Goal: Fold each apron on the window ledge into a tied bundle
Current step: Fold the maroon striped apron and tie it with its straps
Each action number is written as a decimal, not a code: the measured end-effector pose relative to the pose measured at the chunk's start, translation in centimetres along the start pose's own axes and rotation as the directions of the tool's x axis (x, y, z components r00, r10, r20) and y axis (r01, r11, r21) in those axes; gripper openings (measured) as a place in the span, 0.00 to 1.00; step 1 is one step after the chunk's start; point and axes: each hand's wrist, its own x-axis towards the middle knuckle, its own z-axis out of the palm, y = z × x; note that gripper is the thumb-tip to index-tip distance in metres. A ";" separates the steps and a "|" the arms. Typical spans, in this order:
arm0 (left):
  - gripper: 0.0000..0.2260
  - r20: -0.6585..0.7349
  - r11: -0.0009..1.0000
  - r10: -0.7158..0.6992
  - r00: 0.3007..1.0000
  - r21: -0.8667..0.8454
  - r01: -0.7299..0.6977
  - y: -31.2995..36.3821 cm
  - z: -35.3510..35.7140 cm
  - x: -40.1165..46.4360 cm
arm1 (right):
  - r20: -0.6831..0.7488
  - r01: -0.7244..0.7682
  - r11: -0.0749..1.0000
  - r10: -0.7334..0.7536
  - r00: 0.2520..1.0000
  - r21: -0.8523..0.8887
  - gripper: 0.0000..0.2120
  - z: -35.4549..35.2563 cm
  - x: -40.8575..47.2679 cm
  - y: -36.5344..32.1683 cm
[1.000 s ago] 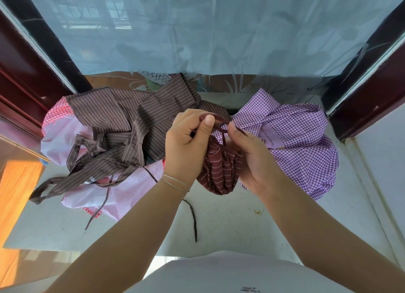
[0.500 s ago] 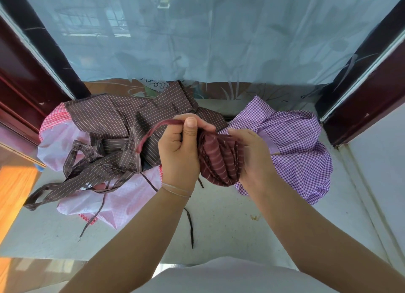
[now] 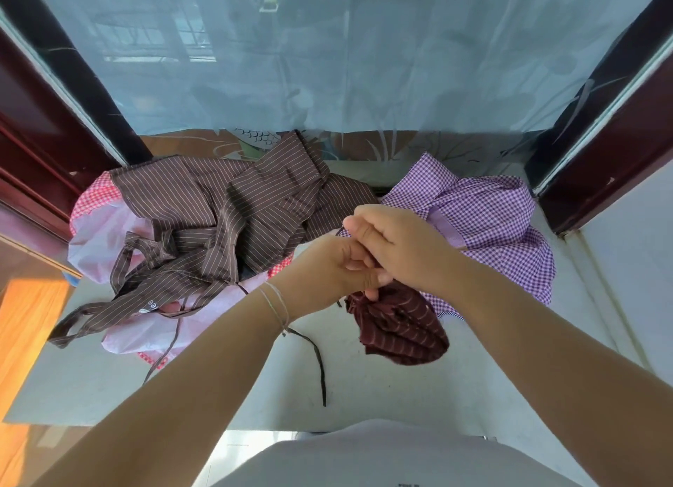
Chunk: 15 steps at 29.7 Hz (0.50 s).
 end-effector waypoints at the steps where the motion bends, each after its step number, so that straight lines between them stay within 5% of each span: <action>1: 0.16 -0.007 1.000 -0.015 1.000 -0.021 0.015 -0.1 -0.1 0.0 | -0.008 -0.001 0.999 0.002 1.000 0.034 0.17 0.3 0.1 0.0; 5: 0.06 -0.107 0.991 -0.115 0.988 -0.085 0.106 -0.3 -0.8 0.1 | 0.101 -0.115 0.969 0.095 0.990 0.219 0.24 0.3 0.0 0.7; 8: 0.02 -0.185 0.982 -0.155 0.970 -0.132 0.132 -0.6 -1.0 -0.1 | 0.177 -0.143 0.982 0.120 0.977 0.125 0.19 0.1 -0.7 1.4; 11: 0.06 -0.222 0.931 -0.196 0.955 -0.348 0.110 -1.1 -1.4 -0.4 | 0.108 -0.078 0.997 0.078 0.991 -0.009 0.12 0.4 -1.4 2.0; 15: 0.10 -0.241 0.909 -0.160 0.957 -0.415 0.048 -1.4 -1.9 -0.2 | -0.044 0.130 0.991 -0.129 0.991 0.008 0.09 1.6 -2.1 2.1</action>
